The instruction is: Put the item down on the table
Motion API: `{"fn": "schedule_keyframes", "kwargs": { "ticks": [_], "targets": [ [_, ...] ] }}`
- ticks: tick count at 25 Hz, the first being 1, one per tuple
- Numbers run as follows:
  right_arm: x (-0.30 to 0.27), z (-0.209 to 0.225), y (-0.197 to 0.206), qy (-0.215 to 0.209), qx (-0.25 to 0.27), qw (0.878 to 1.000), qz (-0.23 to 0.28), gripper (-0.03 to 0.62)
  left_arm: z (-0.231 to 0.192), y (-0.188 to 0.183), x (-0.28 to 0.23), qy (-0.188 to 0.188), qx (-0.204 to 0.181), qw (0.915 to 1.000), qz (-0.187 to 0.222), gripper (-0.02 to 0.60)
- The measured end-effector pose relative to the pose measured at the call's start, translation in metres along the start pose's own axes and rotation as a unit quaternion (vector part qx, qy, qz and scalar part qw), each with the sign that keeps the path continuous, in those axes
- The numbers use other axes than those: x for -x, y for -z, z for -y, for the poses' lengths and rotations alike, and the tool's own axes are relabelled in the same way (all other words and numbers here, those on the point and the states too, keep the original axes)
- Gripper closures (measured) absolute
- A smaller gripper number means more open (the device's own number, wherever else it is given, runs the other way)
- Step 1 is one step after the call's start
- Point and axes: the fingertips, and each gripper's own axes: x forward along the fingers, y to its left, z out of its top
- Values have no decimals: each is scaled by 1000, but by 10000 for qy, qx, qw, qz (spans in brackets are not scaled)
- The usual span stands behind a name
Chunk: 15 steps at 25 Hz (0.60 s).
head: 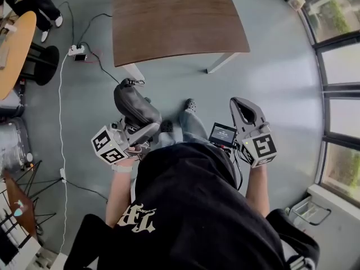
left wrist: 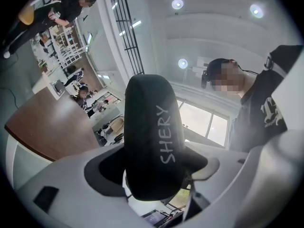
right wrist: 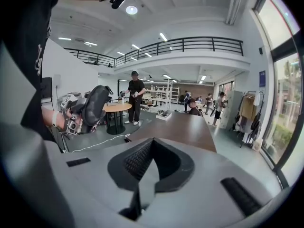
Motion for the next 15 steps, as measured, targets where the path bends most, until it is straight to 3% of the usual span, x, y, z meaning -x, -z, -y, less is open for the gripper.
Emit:
{"fn": "schedule_keyframes", "kwargs": {
  "ticks": [15],
  "targets": [
    [-50, 67, -7, -275, -54, 9996, 94, 605, -37, -6, -66, -216, -113, 9997, -71, 222]
  ]
}}
